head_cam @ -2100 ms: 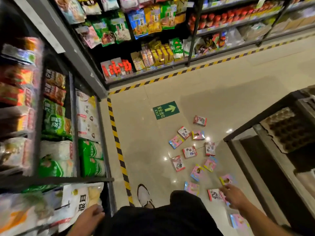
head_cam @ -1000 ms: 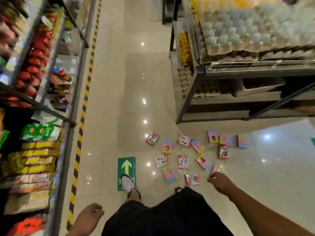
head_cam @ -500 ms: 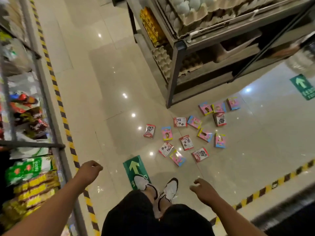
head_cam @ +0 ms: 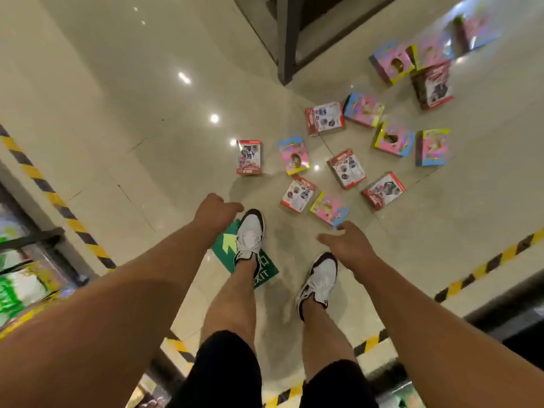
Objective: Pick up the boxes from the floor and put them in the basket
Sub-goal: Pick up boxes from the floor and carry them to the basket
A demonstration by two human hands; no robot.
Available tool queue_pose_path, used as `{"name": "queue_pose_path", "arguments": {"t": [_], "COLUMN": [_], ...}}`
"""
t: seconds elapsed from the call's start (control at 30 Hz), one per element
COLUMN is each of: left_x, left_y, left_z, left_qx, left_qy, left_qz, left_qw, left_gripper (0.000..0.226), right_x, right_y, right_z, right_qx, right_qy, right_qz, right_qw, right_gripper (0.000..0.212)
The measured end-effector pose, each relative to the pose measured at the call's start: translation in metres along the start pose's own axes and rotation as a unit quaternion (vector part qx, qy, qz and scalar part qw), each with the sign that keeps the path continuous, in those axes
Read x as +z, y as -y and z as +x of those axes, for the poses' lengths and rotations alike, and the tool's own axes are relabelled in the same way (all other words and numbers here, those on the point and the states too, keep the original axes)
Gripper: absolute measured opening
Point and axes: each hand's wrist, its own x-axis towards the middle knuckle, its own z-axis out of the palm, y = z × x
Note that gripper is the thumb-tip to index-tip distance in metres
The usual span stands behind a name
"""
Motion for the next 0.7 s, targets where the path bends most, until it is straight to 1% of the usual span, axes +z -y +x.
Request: {"name": "queue_pose_path", "arguments": {"t": [0.13,0.27,0.3,0.4,0.47,0.57,0.6,0.63,0.67,0.7], "left_x": [0.039,0.074,0.085,0.118,0.140,0.167,0.176,0.182,0.184,0.185], "left_y": [-0.002,0.002,0.002,-0.005,-0.015,-0.027,-0.028,-0.029,-0.030,-0.032], "left_z": [0.118,0.228,0.251,0.309,0.345,0.382,0.392,0.397,0.398,0.391], "left_qx": [-0.014,-0.010,-0.012,-0.017,-0.004,0.005,0.002,-0.010,-0.017,-0.022], "left_qy": [0.003,-0.026,-0.032,-0.052,-0.089,-0.135,-0.178,-0.246,-0.297,-0.286], "left_qz": [0.045,0.103,0.112,0.116,0.119,0.130,0.137,0.150,0.163,0.155], "left_qw": [0.999,0.994,0.993,0.992,0.989,0.982,0.975,0.958,0.941,0.945], "left_gripper": [0.077,0.094,0.096,0.106,0.109,0.118,0.118,0.113,0.108,0.104], "right_x": [0.065,0.125,0.139,0.170,0.180,0.191,0.195,0.199,0.204,0.206], "right_y": [0.001,0.000,0.000,0.002,0.010,0.019,0.021,0.022,0.023,0.023], "right_z": [0.109,0.211,0.233,0.294,0.324,0.354,0.359,0.361,0.362,0.361], "right_qx": [0.027,0.054,0.049,0.039,0.048,0.060,0.066,0.067,0.065,0.056], "right_qy": [-0.028,-0.046,-0.060,-0.110,-0.133,-0.169,-0.187,-0.202,-0.210,-0.218], "right_qz": [0.036,0.040,0.048,0.046,0.043,-0.005,-0.018,-0.032,-0.046,-0.056], "right_qw": [0.999,0.997,0.996,0.992,0.989,0.984,0.980,0.977,0.974,0.973], "right_gripper": [0.090,0.084,0.088,0.119,0.127,0.131,0.132,0.132,0.132,0.130]}}
